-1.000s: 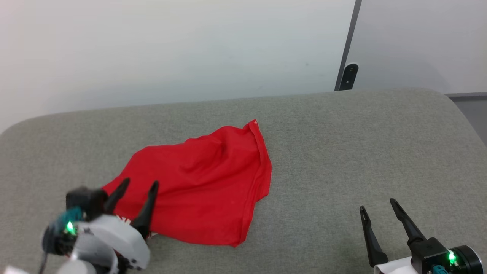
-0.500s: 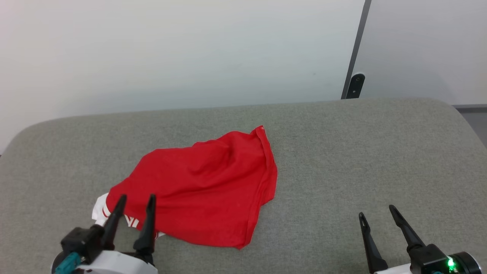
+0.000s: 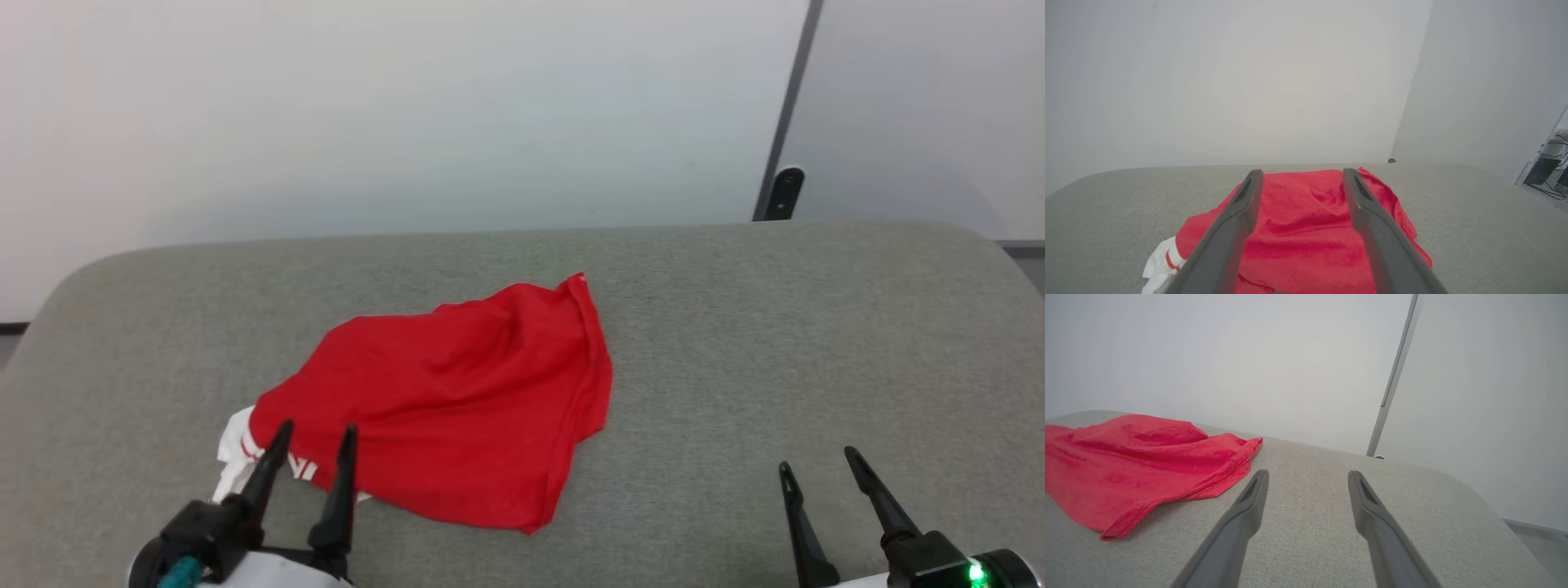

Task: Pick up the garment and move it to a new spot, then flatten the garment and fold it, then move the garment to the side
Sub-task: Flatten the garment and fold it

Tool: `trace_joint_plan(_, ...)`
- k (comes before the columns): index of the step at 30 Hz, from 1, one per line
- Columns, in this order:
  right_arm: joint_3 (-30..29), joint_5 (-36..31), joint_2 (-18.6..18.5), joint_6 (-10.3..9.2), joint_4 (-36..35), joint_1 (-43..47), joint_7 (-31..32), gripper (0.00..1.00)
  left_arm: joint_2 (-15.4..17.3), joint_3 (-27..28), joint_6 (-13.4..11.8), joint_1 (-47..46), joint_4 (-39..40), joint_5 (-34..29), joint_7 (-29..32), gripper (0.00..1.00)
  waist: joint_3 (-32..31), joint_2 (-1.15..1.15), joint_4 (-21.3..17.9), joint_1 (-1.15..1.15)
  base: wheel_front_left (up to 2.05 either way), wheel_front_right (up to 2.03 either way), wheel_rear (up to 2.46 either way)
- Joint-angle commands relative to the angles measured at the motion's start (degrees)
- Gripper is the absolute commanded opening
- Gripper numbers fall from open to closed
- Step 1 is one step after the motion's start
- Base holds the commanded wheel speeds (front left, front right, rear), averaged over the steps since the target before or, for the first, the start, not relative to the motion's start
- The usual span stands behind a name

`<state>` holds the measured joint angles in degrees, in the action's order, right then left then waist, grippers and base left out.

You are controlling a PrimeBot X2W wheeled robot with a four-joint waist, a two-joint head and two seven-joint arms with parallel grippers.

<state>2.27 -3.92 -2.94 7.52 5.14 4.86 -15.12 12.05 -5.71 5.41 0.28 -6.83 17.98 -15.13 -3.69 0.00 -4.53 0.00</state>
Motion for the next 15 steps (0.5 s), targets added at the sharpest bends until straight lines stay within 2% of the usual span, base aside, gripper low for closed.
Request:
trace_joint_plan(1, 0.4, -0.4, 0.1, -0.06, 0.2, 0.2, -0.1, 1.0, -0.6, 1.2, 0.4, -0.9, -0.7, -0.6, 0.0, 1.0, 0.2, 0.0, 1.5, 0.0, 0.0, 0.0, 0.0)
trace_joint_plan(9, 4.0, -0.6, 0.1, -0.06, 1.6, -0.7, -0.1, 1.0, -0.4, 7.1, 0.3, -1.3, -3.3, -3.2, 0.0, 1.0, -0.1, 0.0, 8.9, 0.0, 0.0, 0.0, 0.0)
trace_joint_plan(15, 5.7, -1.0, 0.1, -0.06, 4.6, -1.7, -0.1, 1.0, -1.1, 8.9, 0.8, -0.6, -3.7, -4.2, 0.0, 1.0, -0.4, 0.0, 14.8, 0.0, 0.0, 0.0, 0.0)
